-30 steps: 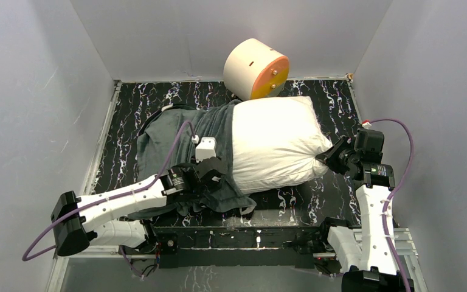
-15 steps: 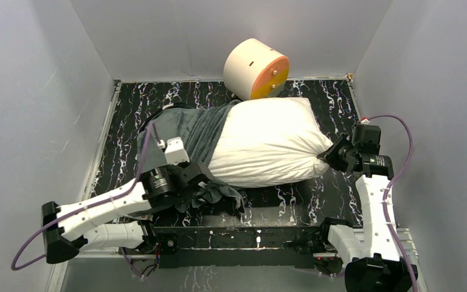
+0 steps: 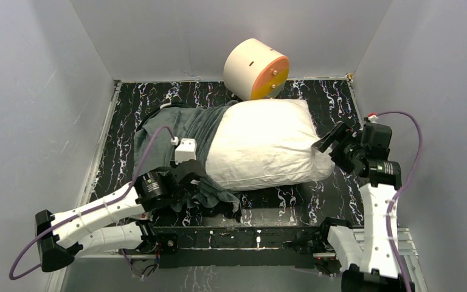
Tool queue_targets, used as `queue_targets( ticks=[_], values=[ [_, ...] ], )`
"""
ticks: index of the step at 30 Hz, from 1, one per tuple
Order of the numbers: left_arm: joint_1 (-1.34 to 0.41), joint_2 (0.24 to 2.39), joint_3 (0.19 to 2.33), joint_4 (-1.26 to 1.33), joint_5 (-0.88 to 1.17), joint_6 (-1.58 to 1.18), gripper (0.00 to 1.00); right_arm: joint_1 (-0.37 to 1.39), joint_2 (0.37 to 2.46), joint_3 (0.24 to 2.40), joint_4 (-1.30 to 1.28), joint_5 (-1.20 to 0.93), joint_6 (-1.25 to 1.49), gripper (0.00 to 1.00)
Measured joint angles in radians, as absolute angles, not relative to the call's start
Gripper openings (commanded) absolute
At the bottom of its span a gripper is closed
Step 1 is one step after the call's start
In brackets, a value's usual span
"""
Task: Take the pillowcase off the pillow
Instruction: Remove the pillow from the pillowcase.
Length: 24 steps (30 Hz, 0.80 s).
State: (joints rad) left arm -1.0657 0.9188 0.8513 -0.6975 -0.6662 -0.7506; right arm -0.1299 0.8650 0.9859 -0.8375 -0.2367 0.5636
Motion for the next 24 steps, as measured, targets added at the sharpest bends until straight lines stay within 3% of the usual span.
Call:
queue_targets(
  ticks=[5, 10, 22, 24],
  values=[
    [-1.063, 1.008, 0.851, -0.666, -0.633, -0.710, 0.00, -0.132, 0.666, 1.011, -0.879, -0.191, 0.611, 0.99],
    [-1.063, 1.006, 0.850, -0.666, -0.624, -0.710, 0.00, -0.132, 0.434, 0.950, -0.894, -0.360, 0.694, 0.93],
    [-1.063, 0.916, 0.839, -0.668, -0.624, -0.727, 0.00, -0.184, 0.399, 0.729, -0.995, -0.670, 0.714, 0.97],
    [-1.063, 0.919, 0.840, -0.672, -0.624, -0.733, 0.08, -0.189, 0.414, 0.677, -0.980, -0.686, 0.729, 0.97]
  ],
)
